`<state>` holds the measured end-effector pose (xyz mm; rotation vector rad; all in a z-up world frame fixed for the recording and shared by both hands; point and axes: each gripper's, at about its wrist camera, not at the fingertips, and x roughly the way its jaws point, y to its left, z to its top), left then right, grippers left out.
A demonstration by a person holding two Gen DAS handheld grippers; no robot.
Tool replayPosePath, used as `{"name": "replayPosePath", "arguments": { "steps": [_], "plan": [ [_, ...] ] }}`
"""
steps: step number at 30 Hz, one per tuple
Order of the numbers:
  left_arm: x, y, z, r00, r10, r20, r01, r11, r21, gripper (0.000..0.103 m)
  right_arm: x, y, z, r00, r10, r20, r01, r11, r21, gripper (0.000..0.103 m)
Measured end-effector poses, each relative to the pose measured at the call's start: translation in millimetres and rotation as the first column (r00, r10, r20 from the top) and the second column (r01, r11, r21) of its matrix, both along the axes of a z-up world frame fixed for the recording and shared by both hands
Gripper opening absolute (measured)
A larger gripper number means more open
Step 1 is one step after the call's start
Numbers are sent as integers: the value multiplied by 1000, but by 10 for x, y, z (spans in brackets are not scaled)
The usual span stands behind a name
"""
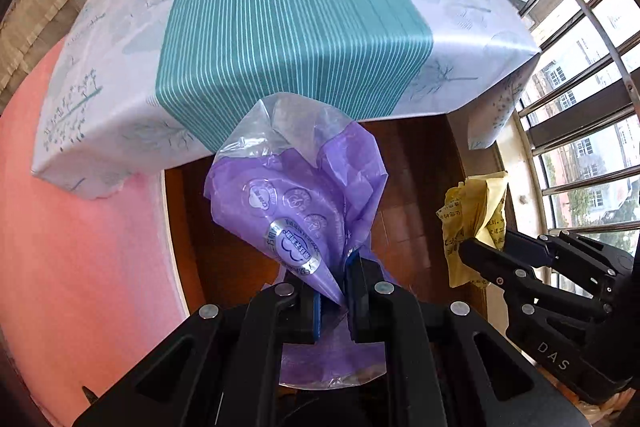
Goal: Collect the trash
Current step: 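Lift the purple bag and yellow paper and carry both over the bin, then open both grippers to drop the bag and paper into the bin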
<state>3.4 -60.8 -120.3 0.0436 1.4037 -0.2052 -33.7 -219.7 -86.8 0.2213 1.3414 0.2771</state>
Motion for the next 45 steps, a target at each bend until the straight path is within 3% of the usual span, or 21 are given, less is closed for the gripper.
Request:
{"name": "replayPosePath", "arguments": {
  "steps": [6, 11, 17, 20, 22, 24, 27, 30, 35, 40, 45],
  "plan": [
    [-42, 99, -1095, 997, 39, -62, -39, 999, 3, 9, -17, 112, -1158, 993, -70, -97, 72, 997, 8, 22],
    [5, 123, -2080, 995, 38, -97, -37, 999, 12, 9, 88, 180, -2095, 989, -102, -108, 102, 995, -6, 22],
    [147, 35, -2986, 996, 15, -87, -15, 1000, 3, 12, 236, 168, -3025, 982, -138, -129, 136, 990, -20, 23],
    [174, 17, -3313, 996, 14, -93, -14, 1000, 1, 33, 310, 229, -3312, 981, -140, -131, 139, 990, -19, 24],
    [217, 75, -3477, 995, 24, -93, -25, 1000, -9, 55, 306, 270, -3484, 982, -138, -132, 137, 990, -16, 25],
    [256, 152, -3564, 995, 44, -84, -44, 999, 7, 67, 337, 263, -3619, 981, -142, -136, 139, 990, -28, 30],
    [287, 281, -3663, 993, 79, -86, -78, 997, 9, 84, 385, 233, -3782, 976, -153, -154, 151, 988, -29, 47],
    [313, 401, -3653, 993, 85, -77, -85, 996, 9, 85, 403, 215, -3850, 973, -163, -166, 164, 986, -10, 54],
    [325, 544, -3599, 993, 85, -83, -83, 996, 24, 85, 391, 224, -3749, 974, -171, -150, 170, 985, -15, 55],
    [282, 573, -3238, 994, 91, -59, -90, 996, 18, 85, 315, 198, -3392, 971, -194, -142, 193, 981, -16, 55],
    [115, 542, -2545, 995, 95, -25, -95, 995, -1, 85, 260, 193, -2788, 973, -203, -109, 203, 979, -16, 55]
  ]
}}
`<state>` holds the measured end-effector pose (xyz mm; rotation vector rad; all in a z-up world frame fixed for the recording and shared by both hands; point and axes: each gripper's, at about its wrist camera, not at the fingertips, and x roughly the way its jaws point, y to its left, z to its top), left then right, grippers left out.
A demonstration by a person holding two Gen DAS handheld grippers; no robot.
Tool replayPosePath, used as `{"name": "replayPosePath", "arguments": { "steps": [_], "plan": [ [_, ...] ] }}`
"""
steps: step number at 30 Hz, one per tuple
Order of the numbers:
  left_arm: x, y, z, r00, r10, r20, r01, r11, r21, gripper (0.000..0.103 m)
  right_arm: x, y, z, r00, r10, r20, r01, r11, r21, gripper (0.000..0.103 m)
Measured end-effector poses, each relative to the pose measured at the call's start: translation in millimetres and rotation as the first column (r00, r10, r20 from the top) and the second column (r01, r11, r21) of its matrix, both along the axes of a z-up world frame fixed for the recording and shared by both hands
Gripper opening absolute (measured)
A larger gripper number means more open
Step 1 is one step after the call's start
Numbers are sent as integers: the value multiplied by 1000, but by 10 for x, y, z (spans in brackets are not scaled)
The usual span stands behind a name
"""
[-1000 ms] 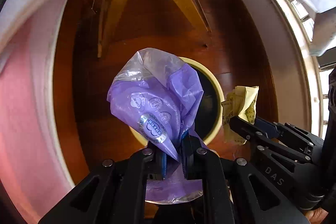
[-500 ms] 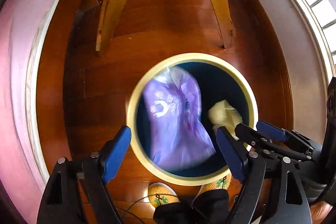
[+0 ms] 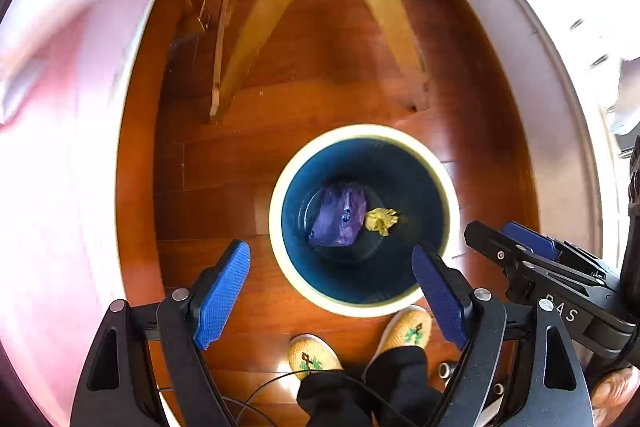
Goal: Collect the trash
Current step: 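Open both grippers to drop the bag and paper into the bin, then move both tools back toward the trash on the table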
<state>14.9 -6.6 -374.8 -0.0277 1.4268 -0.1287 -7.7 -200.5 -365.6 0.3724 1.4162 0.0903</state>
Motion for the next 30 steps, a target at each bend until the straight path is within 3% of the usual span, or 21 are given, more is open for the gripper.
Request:
{"name": "replayPosePath", "arguments": {
  "steps": [9, 16, 23, 30],
  "plan": [
    [-155, 152, 1606, 992, 14, 126, -7, 998, -56, 85, -183, 33, 1598, 996, -15, 83, 13, 1000, 22, 55],
    [-346, 310, 2766, 969, -5, 247, 22, 998, -66, 85, -329, 165, 2813, 981, -4, 192, -3, 999, 34, 55],
    [-531, 505, 3621, 936, -17, 351, 52, 994, -92, 85, -389, 398, 3787, 948, 17, 317, -28, 999, 31, 55],
    [-494, 642, 4323, 897, -38, 440, 94, 990, -106, 85, -376, 496, 4556, 892, -2, 452, 3, 1000, -2, 55]
  ]
}}
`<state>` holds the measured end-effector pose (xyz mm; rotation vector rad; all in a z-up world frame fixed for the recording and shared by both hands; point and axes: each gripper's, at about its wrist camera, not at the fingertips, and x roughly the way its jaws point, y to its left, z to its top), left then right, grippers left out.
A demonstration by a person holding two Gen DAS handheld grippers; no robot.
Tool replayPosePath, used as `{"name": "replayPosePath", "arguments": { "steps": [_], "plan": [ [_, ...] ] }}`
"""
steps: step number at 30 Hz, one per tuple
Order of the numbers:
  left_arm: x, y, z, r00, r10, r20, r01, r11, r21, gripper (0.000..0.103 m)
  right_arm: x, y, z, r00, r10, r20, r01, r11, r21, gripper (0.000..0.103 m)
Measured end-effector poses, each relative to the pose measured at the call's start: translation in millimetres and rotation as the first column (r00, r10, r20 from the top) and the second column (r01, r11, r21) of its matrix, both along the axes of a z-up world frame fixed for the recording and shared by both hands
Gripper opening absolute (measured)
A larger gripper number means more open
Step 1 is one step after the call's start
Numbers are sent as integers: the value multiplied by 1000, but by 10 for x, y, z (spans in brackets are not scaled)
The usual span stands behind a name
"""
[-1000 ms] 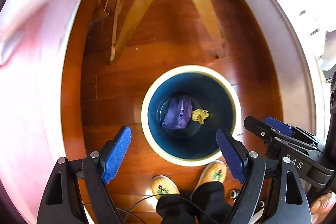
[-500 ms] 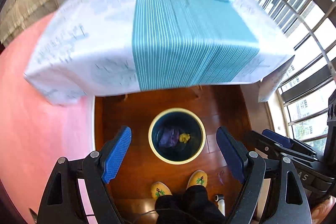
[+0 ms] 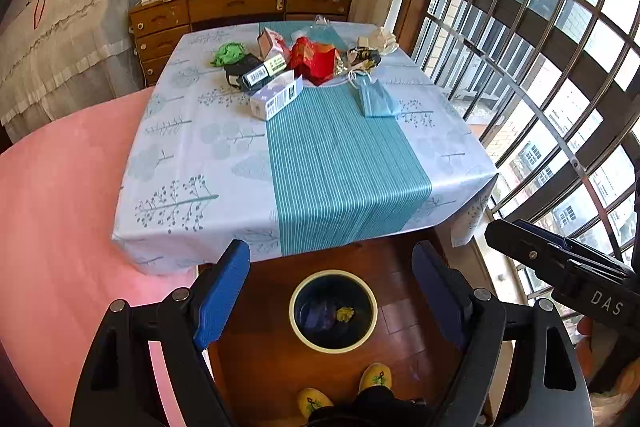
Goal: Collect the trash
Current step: 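Move both tools back toward the trash on the table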
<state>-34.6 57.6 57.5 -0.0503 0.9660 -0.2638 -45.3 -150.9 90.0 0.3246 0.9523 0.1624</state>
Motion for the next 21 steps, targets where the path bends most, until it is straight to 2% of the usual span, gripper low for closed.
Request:
{"name": "replayPosePath", "arguments": {
  "steps": [4, 10, 16, 21],
  "plan": [
    [135, 21, 285, 999, -12, 35, 11, 1000, 16, 85, 32, 22, 286, 998, -10, 63, 12, 1000, -25, 55],
    [454, 4, 521, 998, -13, 60, 9, 998, 57, 85, 244, -44, 444, 994, -16, 106, 19, 1000, -25, 55],
    [955, -20, 524, 999, 22, 43, -26, 996, 81, 85, 706, -134, 359, 995, 10, 103, -5, 999, -42, 55],
    [1581, -55, 404, 997, 69, 25, -71, 991, 113, 85, 1368, -329, 128, 997, 29, 69, -25, 998, -60, 55]
  ]
}}
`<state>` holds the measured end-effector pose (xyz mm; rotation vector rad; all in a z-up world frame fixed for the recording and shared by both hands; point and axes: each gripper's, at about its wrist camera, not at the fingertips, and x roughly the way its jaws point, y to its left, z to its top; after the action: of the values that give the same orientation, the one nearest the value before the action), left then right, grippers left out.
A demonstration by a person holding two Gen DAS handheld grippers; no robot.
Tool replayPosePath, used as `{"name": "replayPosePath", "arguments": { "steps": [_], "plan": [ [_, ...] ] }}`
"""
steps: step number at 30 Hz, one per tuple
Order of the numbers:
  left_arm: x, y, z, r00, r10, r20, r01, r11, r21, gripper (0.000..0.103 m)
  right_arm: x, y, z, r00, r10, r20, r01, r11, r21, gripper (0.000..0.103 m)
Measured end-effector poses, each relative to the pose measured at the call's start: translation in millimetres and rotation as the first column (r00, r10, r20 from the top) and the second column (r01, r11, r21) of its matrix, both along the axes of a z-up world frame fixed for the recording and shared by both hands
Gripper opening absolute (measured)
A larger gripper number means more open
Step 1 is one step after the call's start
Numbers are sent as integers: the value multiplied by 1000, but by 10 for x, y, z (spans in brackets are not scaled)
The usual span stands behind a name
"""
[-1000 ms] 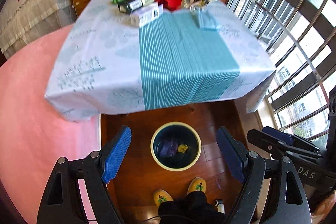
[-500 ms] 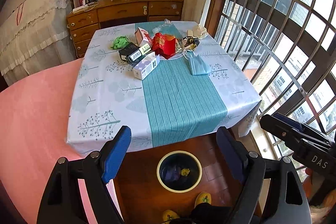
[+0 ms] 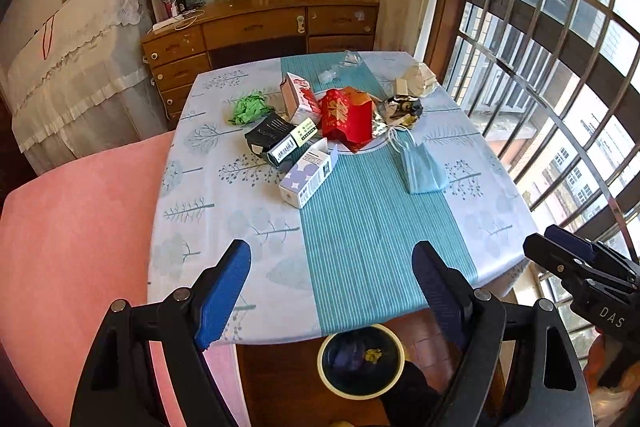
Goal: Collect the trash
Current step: 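Move both tools back toward the trash on the table, then grasp the white carton with the left gripper while the right grasps the blue mask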
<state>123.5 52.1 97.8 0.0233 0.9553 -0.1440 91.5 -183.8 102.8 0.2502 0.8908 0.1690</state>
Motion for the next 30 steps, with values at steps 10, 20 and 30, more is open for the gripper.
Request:
{"name": "replayPosePath", "arguments": {
  "steps": [10, 20, 30],
  "plan": [
    [1664, -81, -1057, 978, 75, -195, -57, 994, 93, 82, 1661, -361, -1026, 983, 83, -163, -88, 996, -27, 55],
    [2411, -67, -1795, 938, 122, -325, -81, 987, 136, 80, 2448, -241, -1749, 955, 142, -259, -171, 981, -91, 55],
    [2679, -41, -2179, 903, 111, -416, -69, 991, 115, 66, 2495, 84, -1837, 948, 237, -211, -284, 931, -229, 56]
  ]
}}
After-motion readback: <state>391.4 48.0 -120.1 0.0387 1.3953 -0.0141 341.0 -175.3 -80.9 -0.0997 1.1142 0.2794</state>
